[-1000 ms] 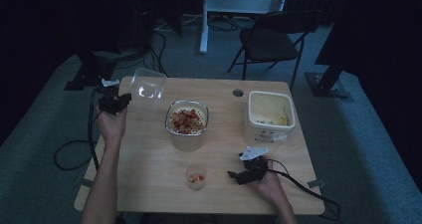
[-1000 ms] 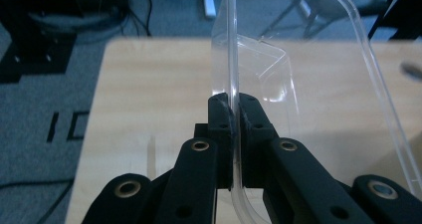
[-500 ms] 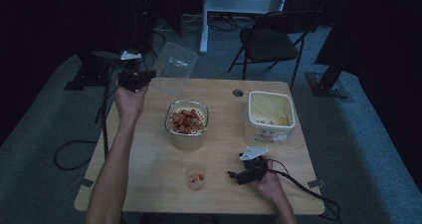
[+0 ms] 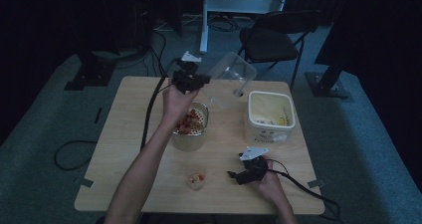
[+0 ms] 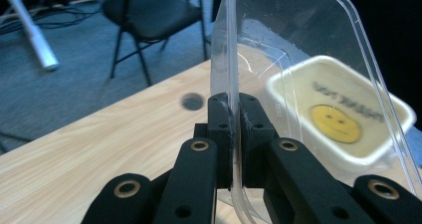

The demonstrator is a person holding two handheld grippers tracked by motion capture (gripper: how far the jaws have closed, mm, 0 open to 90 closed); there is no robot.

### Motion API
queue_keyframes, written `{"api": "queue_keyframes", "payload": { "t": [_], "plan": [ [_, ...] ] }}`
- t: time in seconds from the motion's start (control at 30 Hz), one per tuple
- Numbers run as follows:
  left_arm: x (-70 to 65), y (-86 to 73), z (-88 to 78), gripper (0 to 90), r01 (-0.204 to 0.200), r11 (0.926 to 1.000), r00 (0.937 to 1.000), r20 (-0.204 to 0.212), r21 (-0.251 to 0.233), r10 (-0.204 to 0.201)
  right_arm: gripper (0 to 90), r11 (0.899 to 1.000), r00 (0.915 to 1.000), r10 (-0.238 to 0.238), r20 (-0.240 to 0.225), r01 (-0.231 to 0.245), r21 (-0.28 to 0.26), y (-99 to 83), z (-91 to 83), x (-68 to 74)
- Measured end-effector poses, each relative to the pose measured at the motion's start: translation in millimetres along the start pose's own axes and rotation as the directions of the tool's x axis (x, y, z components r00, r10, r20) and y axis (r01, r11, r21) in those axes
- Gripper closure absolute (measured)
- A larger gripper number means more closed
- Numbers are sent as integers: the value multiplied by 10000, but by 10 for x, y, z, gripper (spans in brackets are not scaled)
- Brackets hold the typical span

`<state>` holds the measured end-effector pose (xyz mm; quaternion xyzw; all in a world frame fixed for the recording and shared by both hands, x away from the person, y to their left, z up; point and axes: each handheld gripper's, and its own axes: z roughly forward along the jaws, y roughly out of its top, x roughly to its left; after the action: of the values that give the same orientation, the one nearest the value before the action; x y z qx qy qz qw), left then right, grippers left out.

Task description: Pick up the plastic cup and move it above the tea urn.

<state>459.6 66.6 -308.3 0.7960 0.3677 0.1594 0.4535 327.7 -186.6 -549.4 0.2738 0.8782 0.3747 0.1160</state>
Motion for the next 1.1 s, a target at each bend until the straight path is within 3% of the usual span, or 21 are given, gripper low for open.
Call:
{"api": "queue_keyframes", "payload": {
  "t": [0.27, 0.57, 0.67, 0.8, 0.83, 0.9, 0.93, 1.0, 1.1],
  "plan": [
    [-391, 118, 313, 870, -280, 9993, 9949, 976, 233, 256, 140, 10000, 10000, 14, 4, -14, 5, -1, -2, 2],
    [-633, 187, 508, 869, -461, 9982, 9877, 1511, 378, 399, 141, 10000, 10000, 61, 31, -61, 10, -2, -4, 7],
    [-684, 210, 537, 869, -445, 9982, 9839, 1748, 399, 369, 141, 10000, 10000, 39, 27, -39, 2, -4, -4, 6],
    [-756, 228, 637, 865, -406, 9972, 9719, 2340, 635, 247, 141, 10000, 10000, 32, 38, -32, 4, -4, -5, 5],
    [-767, 226, 664, 848, -357, 9972, 9667, 2552, 657, 178, 141, 10000, 10000, 56, 39, -56, 0, -4, -4, 7],
    [-787, 224, 665, 618, -385, 9985, 9632, 2674, 401, 264, 141, 10000, 10000, 43, 26, -43, -14, -4, -3, 6],
    [-779, 228, 640, 574, -352, 9991, 9588, 2826, 222, 274, 141, 10000, 10000, 68, 20, -68, 7, -3, -6, 8],
    [-753, 245, 578, 523, -245, 9997, 9528, 3026, -77, 257, 141, 10000, 10000, 46, 17, -46, -11, -3, -4, 7],
    [-706, 266, 479, 512, -288, 9992, 9550, 2944, -287, 360, 142, 10000, 10000, 31, 38, -31, -5, -4, -4, 5]
  ]
}}
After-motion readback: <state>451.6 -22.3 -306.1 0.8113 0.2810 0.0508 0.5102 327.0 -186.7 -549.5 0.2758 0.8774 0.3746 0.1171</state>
